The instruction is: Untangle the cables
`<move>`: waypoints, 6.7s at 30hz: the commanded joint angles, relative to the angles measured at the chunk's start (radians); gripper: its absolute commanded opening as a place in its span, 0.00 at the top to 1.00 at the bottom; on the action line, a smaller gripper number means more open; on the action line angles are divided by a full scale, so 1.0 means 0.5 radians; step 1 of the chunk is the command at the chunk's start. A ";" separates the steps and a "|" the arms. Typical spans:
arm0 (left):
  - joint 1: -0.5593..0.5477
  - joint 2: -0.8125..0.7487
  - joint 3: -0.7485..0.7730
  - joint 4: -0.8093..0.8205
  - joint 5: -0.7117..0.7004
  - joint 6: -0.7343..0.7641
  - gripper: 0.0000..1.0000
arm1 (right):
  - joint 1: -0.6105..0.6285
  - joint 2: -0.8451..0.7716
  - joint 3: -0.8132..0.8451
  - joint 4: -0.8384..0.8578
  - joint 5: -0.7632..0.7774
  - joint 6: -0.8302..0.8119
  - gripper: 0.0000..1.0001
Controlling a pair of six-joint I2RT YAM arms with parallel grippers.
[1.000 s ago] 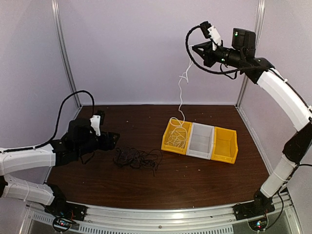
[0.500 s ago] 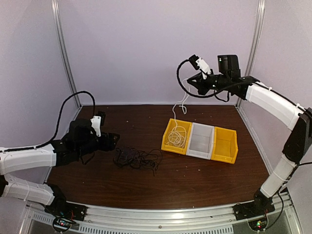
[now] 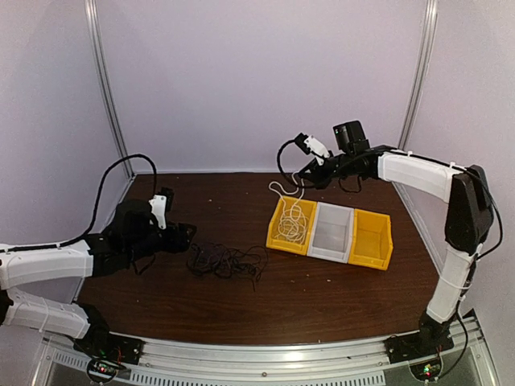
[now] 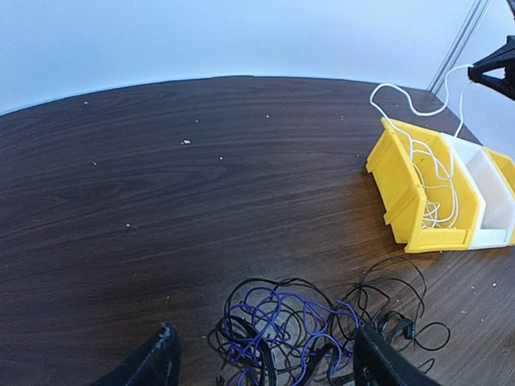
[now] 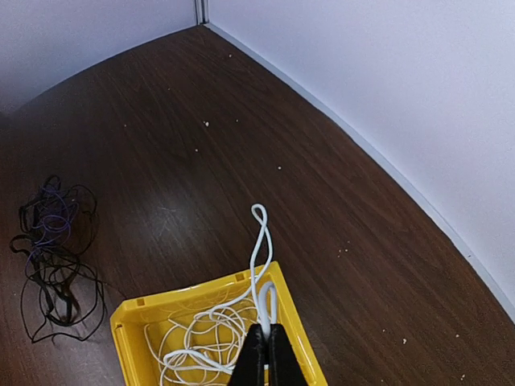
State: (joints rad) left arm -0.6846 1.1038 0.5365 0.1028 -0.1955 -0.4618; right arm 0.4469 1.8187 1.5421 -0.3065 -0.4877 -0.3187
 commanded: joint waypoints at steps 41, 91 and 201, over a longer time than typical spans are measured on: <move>-0.005 -0.034 -0.086 0.106 -0.058 0.008 0.25 | 0.059 -0.718 -0.637 -0.432 -0.258 0.000 1.00; -0.005 0.067 -0.063 0.142 0.029 -0.068 0.25 | 0.102 0.441 -0.160 -0.234 0.119 -0.193 1.00; -0.005 0.023 -0.232 0.014 0.254 -0.363 0.30 | 0.923 0.928 0.824 -0.723 0.090 -0.446 0.68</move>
State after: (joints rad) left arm -0.6846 1.1358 0.4316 0.0803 -0.0566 -0.6315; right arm 0.9119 2.2658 1.9205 -0.6746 -0.4221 -0.5514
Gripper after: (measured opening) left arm 0.703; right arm 0.372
